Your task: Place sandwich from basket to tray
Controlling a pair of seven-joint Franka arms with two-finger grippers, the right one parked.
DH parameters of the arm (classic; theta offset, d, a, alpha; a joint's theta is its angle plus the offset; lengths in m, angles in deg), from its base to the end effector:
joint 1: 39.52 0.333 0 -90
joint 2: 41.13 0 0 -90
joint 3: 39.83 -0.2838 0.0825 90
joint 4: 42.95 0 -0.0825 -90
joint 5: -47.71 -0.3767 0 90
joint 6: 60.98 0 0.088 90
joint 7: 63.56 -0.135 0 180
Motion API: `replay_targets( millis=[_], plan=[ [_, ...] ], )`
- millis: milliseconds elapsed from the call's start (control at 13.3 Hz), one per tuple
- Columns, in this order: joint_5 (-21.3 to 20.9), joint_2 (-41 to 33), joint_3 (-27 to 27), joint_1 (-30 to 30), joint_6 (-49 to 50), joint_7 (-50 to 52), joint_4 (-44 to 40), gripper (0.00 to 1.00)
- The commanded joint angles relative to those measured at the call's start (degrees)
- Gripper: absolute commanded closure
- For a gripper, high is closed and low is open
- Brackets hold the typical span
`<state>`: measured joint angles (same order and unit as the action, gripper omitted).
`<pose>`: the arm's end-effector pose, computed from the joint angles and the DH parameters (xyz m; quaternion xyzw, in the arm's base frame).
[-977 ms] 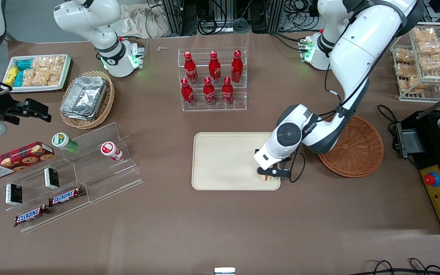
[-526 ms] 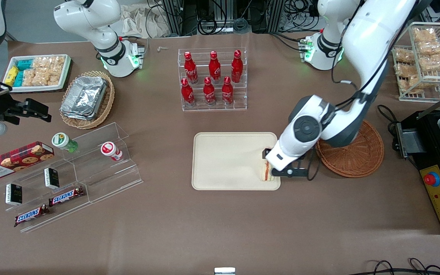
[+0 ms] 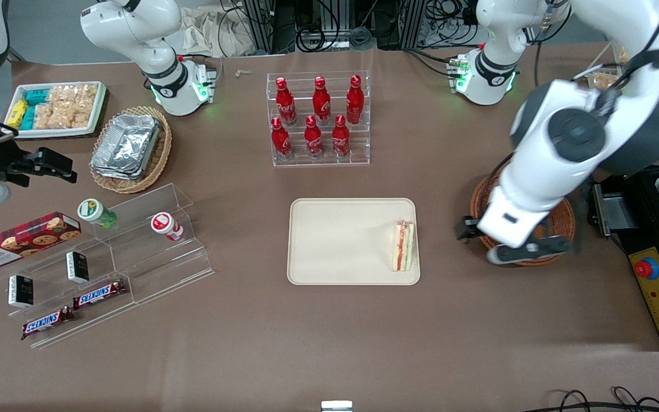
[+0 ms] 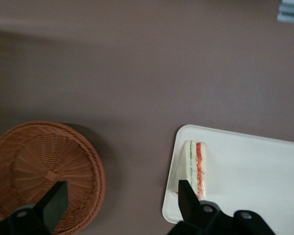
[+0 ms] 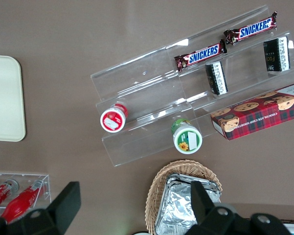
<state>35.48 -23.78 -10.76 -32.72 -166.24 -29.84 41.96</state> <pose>0.6122 -0.1907 0.4706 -0.9945 -0.0892 -0.0550 0.0069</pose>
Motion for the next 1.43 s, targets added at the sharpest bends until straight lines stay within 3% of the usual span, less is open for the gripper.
replay_targets(
  millis=[0, 376, 602, 752, 902, 1203, 1353],
  plan=[
    [-0.2, -0.2, 0.3, 1.7, 2.4, -0.3, -3.7, 0.0],
    [0.4, -4.4, 0.2, 1.8, 6.0, -4.7, -2.8, 0.0],
    [6.2, -13.3, -1.3, 4.2, 9.0, -10.7, 4.5, 0.0],
    [10.0, -18.4, -8.4, 0.5, 9.3, -16.7, 9.6, 0.0],
    [11.4, -21.0, -19.3, -6.8, 10.6, -20.1, 12.1, 0.0],
    [11.4, -22.5, -25.4, -7.5, 11.9, -27.0, 13.0, 0.0],
    [11.4, -20.6, -25.6, -6.5, 12.1, -31.1, 10.5, 0.0]
  ],
)
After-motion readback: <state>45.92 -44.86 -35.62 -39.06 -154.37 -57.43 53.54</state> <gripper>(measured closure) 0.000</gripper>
